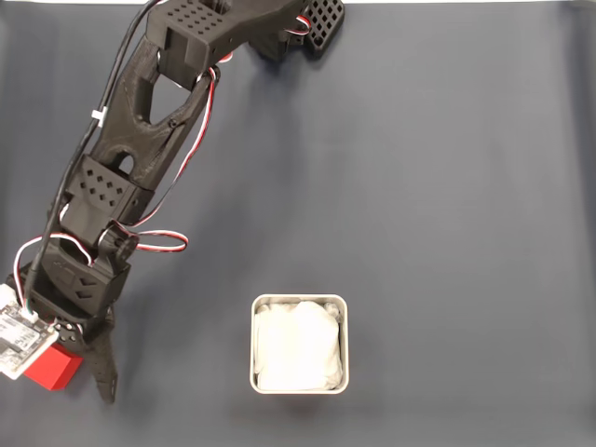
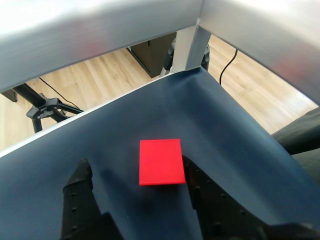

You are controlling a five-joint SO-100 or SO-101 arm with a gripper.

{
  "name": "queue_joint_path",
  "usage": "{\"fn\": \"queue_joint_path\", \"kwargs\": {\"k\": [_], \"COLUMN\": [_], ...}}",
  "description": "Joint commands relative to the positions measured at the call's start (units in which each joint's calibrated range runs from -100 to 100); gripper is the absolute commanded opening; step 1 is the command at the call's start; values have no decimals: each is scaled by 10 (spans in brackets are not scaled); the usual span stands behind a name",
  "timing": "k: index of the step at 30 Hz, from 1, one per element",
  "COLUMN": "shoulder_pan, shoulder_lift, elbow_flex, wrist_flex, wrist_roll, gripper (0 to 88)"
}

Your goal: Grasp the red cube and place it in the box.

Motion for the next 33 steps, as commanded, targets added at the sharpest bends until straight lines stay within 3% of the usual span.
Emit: {"fn": "queue_joint_path", "kwargs": {"k": [1, 8, 19, 33], "shoulder_pan": [-7, -8, -8, -13], "shoulder_lift": [-8, -14, -49, -104], "elbow_flex": [-31, -30, 0, 46], "wrist_flex": [-11, -5, 2, 3], "wrist_roll": [4, -1, -8, -8], "gripper": [382, 176, 27, 0]}}
